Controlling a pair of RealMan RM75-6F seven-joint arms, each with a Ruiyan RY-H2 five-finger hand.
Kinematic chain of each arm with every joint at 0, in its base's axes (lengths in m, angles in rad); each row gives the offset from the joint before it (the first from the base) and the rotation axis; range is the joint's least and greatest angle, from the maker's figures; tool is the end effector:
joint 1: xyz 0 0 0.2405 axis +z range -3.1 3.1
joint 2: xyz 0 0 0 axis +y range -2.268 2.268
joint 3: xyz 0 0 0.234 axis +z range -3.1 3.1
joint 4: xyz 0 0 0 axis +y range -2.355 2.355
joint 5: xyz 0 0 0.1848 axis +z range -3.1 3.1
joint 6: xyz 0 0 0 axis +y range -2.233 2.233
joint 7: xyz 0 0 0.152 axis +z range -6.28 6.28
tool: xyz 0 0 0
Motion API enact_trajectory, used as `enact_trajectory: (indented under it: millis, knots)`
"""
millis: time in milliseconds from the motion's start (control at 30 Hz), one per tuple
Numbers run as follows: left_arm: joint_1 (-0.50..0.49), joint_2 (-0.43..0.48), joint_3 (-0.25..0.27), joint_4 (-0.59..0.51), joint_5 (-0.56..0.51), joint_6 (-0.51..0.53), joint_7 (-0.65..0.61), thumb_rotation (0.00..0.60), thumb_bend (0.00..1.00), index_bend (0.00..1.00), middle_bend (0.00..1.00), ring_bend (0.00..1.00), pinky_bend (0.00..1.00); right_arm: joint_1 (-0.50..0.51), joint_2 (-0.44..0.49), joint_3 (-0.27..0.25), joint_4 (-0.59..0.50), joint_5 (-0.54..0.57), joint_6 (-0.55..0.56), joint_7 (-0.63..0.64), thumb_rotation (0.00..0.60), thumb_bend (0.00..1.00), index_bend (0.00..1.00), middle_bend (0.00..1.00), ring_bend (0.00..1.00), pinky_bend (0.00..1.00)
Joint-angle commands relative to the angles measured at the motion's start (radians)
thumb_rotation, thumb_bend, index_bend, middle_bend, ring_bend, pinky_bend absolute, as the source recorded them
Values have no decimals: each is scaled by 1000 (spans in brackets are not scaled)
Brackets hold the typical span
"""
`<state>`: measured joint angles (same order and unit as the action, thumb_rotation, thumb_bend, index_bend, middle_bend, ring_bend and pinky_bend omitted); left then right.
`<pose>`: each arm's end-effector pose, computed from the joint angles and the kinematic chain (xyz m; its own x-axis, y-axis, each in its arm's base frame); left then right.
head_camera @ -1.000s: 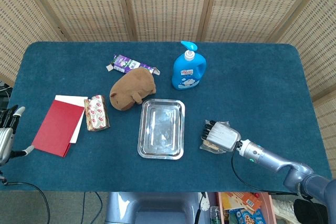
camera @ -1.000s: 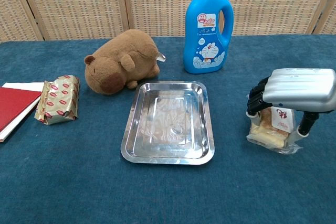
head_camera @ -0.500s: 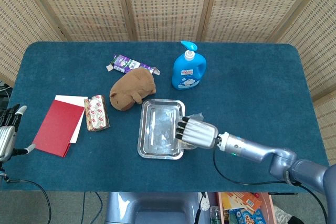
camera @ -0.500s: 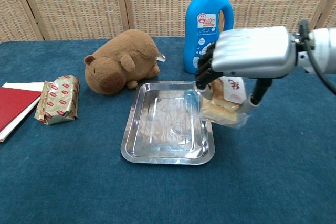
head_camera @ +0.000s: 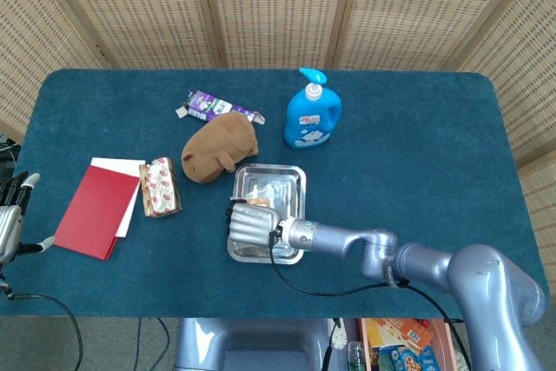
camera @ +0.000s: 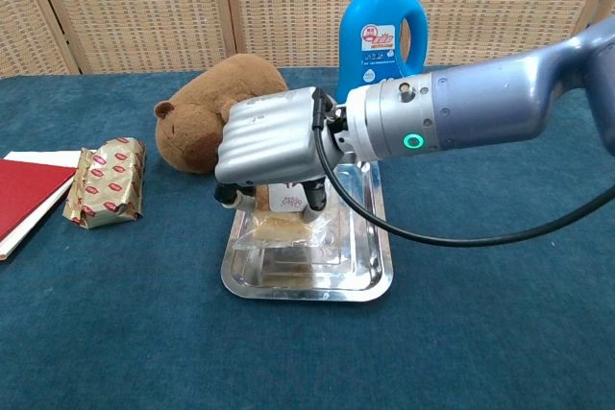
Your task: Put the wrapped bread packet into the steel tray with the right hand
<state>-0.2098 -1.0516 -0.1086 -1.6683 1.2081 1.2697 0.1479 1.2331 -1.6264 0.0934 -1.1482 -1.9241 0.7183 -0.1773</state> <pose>-0.2955 0.2268 0.1819 0.4690 0.1275 0.8739 0.8645 0.1365 -0.4838 0.0110 -0.3316 -0.0543 0.7656 0.3915 0.5105 0.1376 -0.8748 0.4645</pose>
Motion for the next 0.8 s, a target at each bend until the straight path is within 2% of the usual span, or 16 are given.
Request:
enact_trajectory:
  millis: [33,67,100,167,367,500,600,667,800]
  knots:
    - [1,2,0,0,2,2,-4,600,0,0,0,0,0,6,-18,16,30,32,-12,-63,600,69,319,267,195,328]
    - [1,3,0,0,3,3,-6,600,0,0,0,0,0,4,-16,24,30,48,-28,-95,600,7,172,125,91,215]
    - [2,4,0,-1,4,3,-9,600,0,0,0,0,0,-1,-10,36,18,75,-44,-126,600,0,67,30,18,101]
    - [3,6,2,-1,7,4,-13,600,0,0,0,0,0,-11,8,48,-17,108,-57,-156,600,0,2,0,0,8]
    - [4,10,5,-5,14,5,-19,600,0,0,0,0,0,-50,83,65,-125,150,-16,-258,600,0,0,0,0,0]
    - [5,12,7,-10,22,8,-25,600,0,0,0,0,0,-105,170,73,-208,180,49,-300,600,0,0,0,0,0]
    - [7,14,11,-15,34,12,-30,600,0,0,0,0,0,-203,277,59,-267,224,139,-296,600,0,0,0,0,0]
    - [11,16,16,-20,51,21,-37,600,0,0,0,0,0,-301,359,24,-308,238,241,-261,600,0,0,0,0,0]
    - [20,17,26,-27,81,40,-44,600,0,0,0,0,0,-438,425,-31,-289,255,386,-155,600,0,0,0,0,0]
